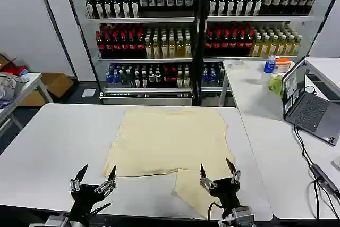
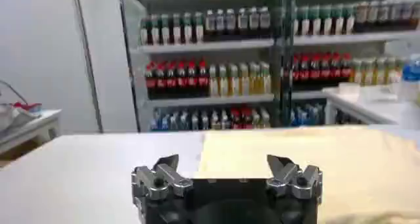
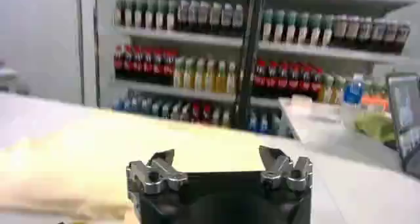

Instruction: Fold and organize the clothes.

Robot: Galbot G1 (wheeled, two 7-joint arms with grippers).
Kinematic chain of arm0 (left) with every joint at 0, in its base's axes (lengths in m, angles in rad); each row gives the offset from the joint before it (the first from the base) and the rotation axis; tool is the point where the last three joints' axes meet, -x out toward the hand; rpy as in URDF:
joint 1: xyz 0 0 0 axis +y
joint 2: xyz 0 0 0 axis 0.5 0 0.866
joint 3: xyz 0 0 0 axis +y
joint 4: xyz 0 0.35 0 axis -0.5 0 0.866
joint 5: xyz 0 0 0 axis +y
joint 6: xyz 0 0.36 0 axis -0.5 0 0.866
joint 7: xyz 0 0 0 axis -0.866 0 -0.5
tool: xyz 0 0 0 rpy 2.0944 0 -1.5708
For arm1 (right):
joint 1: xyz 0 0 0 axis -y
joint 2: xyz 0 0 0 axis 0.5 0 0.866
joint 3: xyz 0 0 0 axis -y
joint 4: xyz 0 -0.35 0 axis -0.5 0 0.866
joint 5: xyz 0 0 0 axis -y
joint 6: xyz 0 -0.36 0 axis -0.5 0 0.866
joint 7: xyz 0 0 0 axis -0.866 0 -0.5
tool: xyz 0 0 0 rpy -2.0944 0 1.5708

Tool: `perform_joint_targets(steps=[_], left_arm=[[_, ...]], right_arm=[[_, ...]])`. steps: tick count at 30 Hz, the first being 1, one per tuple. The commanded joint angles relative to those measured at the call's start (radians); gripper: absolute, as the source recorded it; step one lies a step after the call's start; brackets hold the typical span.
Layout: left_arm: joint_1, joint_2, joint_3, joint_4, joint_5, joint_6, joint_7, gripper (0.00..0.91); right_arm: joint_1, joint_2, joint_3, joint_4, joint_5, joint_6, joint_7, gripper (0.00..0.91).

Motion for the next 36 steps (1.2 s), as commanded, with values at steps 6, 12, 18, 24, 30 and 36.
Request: perform_joint_targets(steps=[6, 12, 18, 24, 30, 36], left_arm=[[-0.176, 0.087, 0.005, 0.154, -0.094, 0.162, -0.017, 0.907], [-0.224, 0.133, 0.026, 0.23, -0.125, 0.205, -0.012, 0.907], [-0.262, 0.169, 0.044, 0.29, -0.117, 0.207, -0.012, 0.907], [-0.29, 0.186, 0.056, 0.349, -0.121, 0.207, -0.012, 0.907], [-0.301, 0.186, 0.072, 0.367, -0.122, 0.207, -0.008, 0.907], [-0.32, 0.186, 0.085, 0.394, -0.123, 0.207, -0.004, 0.01]], right_arm=[[-0.056, 0.009, -0.022, -0.008, -0.062, -0.072, 0.006, 0.907], [-0.06, 0.026, -0.006, -0.034, -0.061, -0.066, 0.03, 0.907], [-0.049, 0.049, -0.007, -0.053, -0.047, -0.06, 0.04, 0.907], [-0.041, 0.066, -0.015, -0.078, -0.044, -0.061, 0.051, 0.907], [-0.038, 0.073, -0.015, -0.089, -0.036, -0.065, 0.063, 0.867], [-0.039, 0.079, -0.019, -0.096, 0.0, -0.07, 0.069, 0.232]])
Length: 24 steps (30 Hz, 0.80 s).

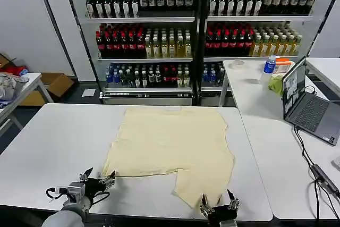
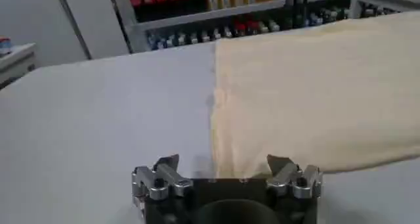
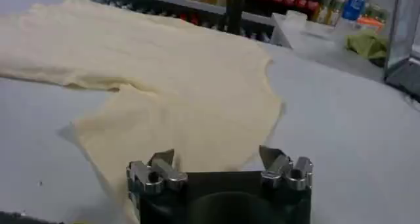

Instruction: Fold and organize the clothes.

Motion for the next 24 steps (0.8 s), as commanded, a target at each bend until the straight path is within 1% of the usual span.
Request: perform_joint_targets(steps=[1, 2, 4, 10, 19, 24], left_arm=[[-0.022, 0.01, 0.005, 0.044, -0.004, 0.01, -0.001, 0.01], [-0.024, 0.011, 0.006, 0.046, -0.005, 0.01, 0.0, 0.01], [-0.028, 0.012, 0.009, 0.053, -0.008, 0.01, 0.004, 0.01], [-0.03, 0.009, 0.017, 0.06, -0.011, 0.01, 0.004, 0.01], [-0.021, 0.006, 0.021, 0.058, -0.03, 0.01, 0.012, 0.01], [-0.005, 0.006, 0.012, 0.026, -0.048, 0.009, 0.012, 0.01]], right_arm=[[-0.006, 0.002, 0.002, -0.002, 0.004, -0.004, 0.001, 0.171], [-0.006, 0.003, 0.002, -0.005, 0.008, -0.004, 0.0, 0.04], [-0.004, 0.004, 0.0, -0.01, 0.023, -0.006, 0.002, 0.0], [0.0, 0.004, -0.004, -0.015, 0.055, -0.009, 0.005, 0.0], [-0.001, 0.001, -0.008, -0.002, 0.059, 0.004, 0.003, 0.0], [-0.015, -0.011, -0.002, 0.034, 0.06, 0.021, -0.001, 0.0]])
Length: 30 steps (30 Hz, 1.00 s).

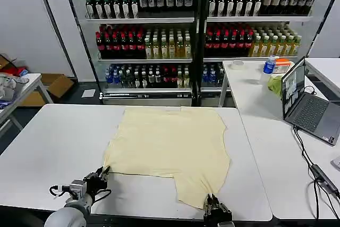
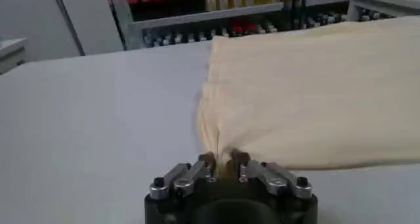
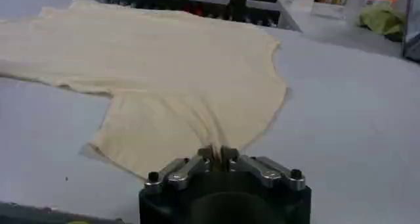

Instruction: Fold and organize the clothes.

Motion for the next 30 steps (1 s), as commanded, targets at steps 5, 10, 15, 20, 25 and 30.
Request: perform_joint_targets(steps=[5, 10, 15, 20, 25, 30], left_arm=[[0.047, -0.002, -0.017, -0.103, -0.018, 0.005, -0.001, 0.01], [0.122, -0.006, -0.049, -0.221, -0.016, 0.005, -0.006, 0.01], [0.206, -0.012, -0.084, -0.313, -0.013, 0.005, -0.008, 0.01], [0.281, -0.015, -0.129, -0.385, -0.014, 0.003, -0.011, 0.01], [0.324, -0.011, -0.176, -0.418, -0.024, 0.001, -0.012, 0.01], [0.359, 0.005, -0.242, -0.452, -0.064, 0.003, -0.015, 0.01]], right_arm=[[-0.026, -0.013, 0.002, 0.064, 0.005, 0.011, -0.003, 0.0], [-0.091, -0.044, 0.026, 0.154, 0.003, 0.014, -0.012, 0.0], [-0.149, -0.071, 0.055, 0.224, 0.002, 0.023, -0.017, 0.0], [-0.206, -0.1, 0.086, 0.284, 0.0, 0.034, -0.025, 0.0], [-0.241, -0.116, 0.111, 0.32, 0.001, 0.04, -0.03, 0.0], [-0.269, -0.132, 0.138, 0.349, 0.003, 0.058, -0.036, 0.0]])
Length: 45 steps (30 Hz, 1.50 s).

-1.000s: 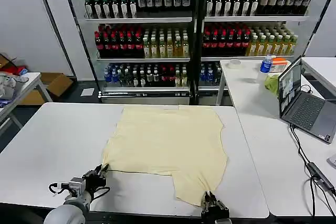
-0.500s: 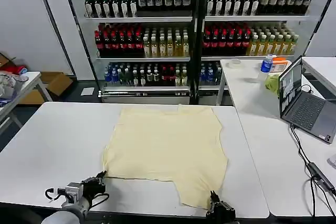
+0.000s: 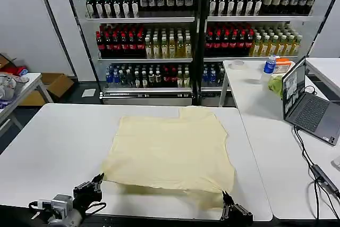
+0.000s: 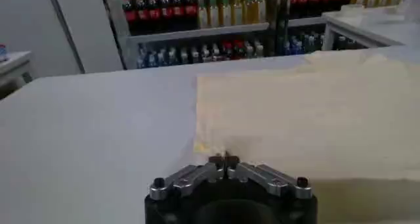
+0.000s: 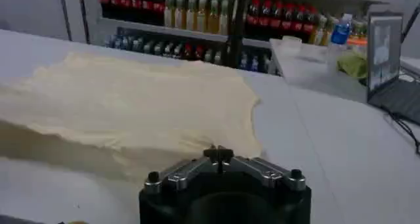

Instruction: Fold and organize the clothes.

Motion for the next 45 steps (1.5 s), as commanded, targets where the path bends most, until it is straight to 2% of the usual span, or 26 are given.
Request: perform_joint_targets(steps=[1, 5, 11, 18, 28, 37, 38, 39, 40, 41, 42, 45], left_arm=[[0.07, 0.005, -0.09, -0.079, -0.027, -0.001, 0.001, 0.01], [0.069, 0.02, -0.137, -0.086, -0.072, -0.002, -0.008, 0.01], [-0.024, 0.036, -0.115, -0.019, -0.07, -0.01, -0.009, 0.01], [-0.125, 0.008, -0.029, 0.103, 0.01, -0.022, 0.019, 0.01], [-0.284, 0.006, 0.043, 0.283, 0.044, -0.03, 0.05, 0.01], [-0.365, -0.003, 0.129, 0.397, 0.111, -0.031, 0.065, 0.01], [-0.367, -0.006, 0.134, 0.402, 0.114, -0.031, 0.065, 0.02], [-0.369, -0.011, 0.139, 0.407, 0.119, -0.032, 0.065, 0.091], [-0.37, -0.013, 0.143, 0.409, 0.121, -0.033, 0.065, 0.705], [-0.37, -0.015, 0.144, 0.411, 0.121, -0.033, 0.065, 0.907], [-0.37, -0.018, 0.147, 0.414, 0.124, -0.035, 0.064, 0.907], [-0.366, -0.023, 0.145, 0.416, 0.123, -0.035, 0.061, 0.907]], right_arm=[[-0.052, -0.009, 0.02, 0.053, -0.007, 0.001, 0.004, 0.0], [-0.01, -0.021, 0.062, 0.048, 0.015, 0.024, -0.004, 0.0], [0.134, -0.066, 0.088, -0.033, 0.076, 0.075, -0.016, 0.0], [0.32, -0.097, 0.018, -0.189, 0.106, 0.082, -0.016, 0.0], [0.547, -0.121, -0.083, -0.357, 0.131, 0.06, -0.013, 0.0], [0.642, -0.108, -0.137, -0.455, 0.12, 0.046, -0.009, 0.0], [0.644, -0.106, -0.139, -0.46, 0.116, 0.046, -0.009, 0.0], [0.645, -0.1, -0.143, -0.465, 0.112, 0.047, -0.009, 0.0], [0.646, -0.098, -0.145, -0.466, 0.11, 0.047, -0.009, 0.353], [0.645, -0.095, -0.148, -0.468, 0.105, 0.046, -0.009, 0.685], [0.644, -0.091, -0.151, -0.471, 0.1, 0.047, -0.009, 0.907], [0.634, -0.076, -0.161, -0.476, 0.068, 0.03, -0.008, 0.907]])
